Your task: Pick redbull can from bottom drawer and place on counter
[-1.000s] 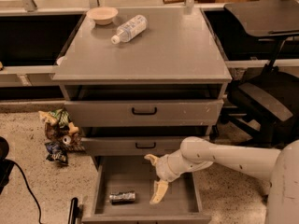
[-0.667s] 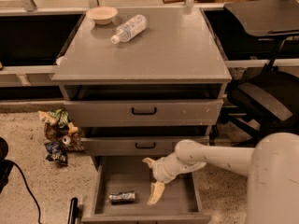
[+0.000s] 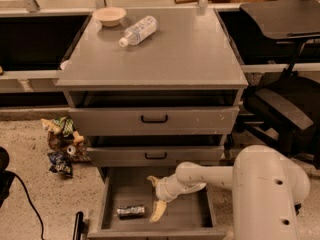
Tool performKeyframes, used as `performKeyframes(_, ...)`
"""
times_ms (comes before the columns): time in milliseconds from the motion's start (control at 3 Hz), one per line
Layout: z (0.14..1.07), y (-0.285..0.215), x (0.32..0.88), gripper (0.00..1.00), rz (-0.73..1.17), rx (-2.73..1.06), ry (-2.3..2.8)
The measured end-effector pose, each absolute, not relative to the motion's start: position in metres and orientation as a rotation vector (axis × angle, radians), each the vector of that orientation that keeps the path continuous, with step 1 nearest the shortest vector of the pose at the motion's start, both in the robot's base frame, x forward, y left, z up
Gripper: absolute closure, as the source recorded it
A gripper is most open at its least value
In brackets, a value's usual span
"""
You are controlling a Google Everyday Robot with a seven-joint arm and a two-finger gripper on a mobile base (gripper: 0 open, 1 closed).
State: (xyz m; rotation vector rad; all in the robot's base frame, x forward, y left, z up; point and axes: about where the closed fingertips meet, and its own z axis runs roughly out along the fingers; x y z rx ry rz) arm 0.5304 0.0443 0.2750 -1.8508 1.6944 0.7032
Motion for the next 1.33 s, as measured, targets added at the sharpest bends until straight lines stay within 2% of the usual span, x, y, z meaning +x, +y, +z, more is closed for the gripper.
performKeyframes(333,0.237,0.064,0.549,0.0,0.697,-1.83,1.686)
performKeyframes(667,0.237,0.064,0.549,0.0,0.697,-1.83,1.686)
performKeyframes(1333,0.195,0.102,0.557,0.0,0.671,-1.869,1.646)
